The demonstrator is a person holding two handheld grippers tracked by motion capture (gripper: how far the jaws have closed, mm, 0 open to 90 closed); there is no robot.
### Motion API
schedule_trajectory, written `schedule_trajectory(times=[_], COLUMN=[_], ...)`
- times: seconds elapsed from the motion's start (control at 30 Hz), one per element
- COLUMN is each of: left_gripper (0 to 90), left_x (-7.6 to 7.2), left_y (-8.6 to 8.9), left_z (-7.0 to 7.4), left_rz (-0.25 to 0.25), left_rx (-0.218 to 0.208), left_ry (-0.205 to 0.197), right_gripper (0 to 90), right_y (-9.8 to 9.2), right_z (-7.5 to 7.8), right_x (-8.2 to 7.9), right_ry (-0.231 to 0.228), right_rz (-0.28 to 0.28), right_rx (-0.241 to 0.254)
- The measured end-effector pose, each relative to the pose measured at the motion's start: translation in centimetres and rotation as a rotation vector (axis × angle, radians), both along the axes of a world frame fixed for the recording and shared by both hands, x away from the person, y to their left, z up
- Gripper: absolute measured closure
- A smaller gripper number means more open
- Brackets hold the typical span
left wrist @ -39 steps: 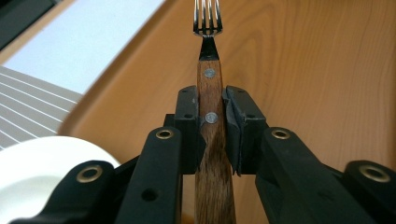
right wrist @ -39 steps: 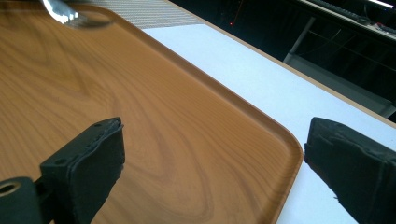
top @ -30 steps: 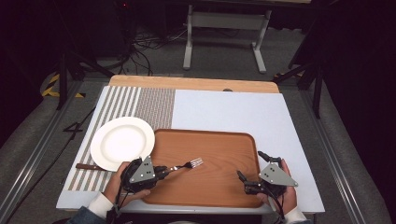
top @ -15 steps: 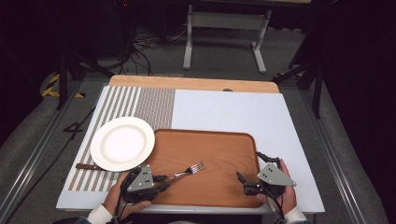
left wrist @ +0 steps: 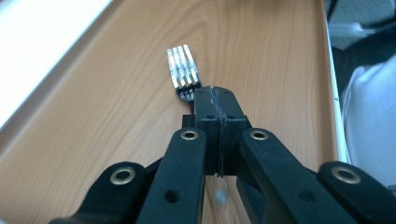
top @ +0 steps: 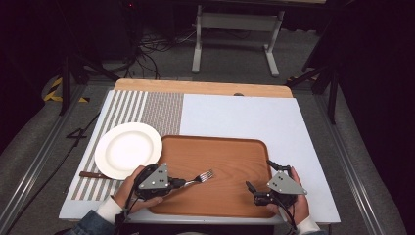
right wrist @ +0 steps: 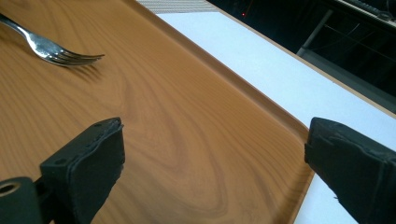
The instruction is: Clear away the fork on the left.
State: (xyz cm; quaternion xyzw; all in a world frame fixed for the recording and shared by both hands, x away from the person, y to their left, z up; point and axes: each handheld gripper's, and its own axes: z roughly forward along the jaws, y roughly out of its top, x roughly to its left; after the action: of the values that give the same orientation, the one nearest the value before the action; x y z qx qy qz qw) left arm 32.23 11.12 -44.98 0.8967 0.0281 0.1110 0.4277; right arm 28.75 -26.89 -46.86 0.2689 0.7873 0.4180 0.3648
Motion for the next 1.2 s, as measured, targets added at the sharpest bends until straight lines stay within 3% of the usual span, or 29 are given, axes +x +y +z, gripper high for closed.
schedule_trajectory(times=[0.2,0.3,0.43,0.57,0.67,0.97,1.2], left_gripper=[90.0,89.9,89.9,89.8,89.7,88.9,88.3], left_x=[0.6,0.7,1.5,2.0,2.3,2.9,2.3], left_y=[-3.1,-4.0,-4.5,-4.2,-3.5,-1.2,-0.2], left_z=[-0.9,-1.3,-1.8,-2.0,-1.7,-1.4,-1.4], left_rz=[-0.075,-0.081,-0.053,-0.024,0.032,0.12,0.167], left_rx=[0.103,0.148,0.188,0.192,0.23,0.267,0.288], left_ry=[-0.002,-0.002,-0.003,-0.006,-0.042,-0.026,-0.035], right_gripper=[5.8,5.8,5.8,5.9,5.8,5.9,5.9], right_y=[0.0,0.0,0.1,0.0,0.1,0.1,0.1], right_z=[0.0,-0.1,-0.2,-0.2,-0.2,-0.2,-0.2], right_x=[-0.1,0.0,0.0,-0.1,-0.1,-0.1,-0.1], right_ry=[0.0,0.006,0.011,0.01,0.011,0.011,0.01], right_rz=[0.001,0.01,0.015,0.015,0.015,0.02,0.021], right_rx=[0.0,-0.006,-0.016,-0.016,-0.022,-0.027,-0.032])
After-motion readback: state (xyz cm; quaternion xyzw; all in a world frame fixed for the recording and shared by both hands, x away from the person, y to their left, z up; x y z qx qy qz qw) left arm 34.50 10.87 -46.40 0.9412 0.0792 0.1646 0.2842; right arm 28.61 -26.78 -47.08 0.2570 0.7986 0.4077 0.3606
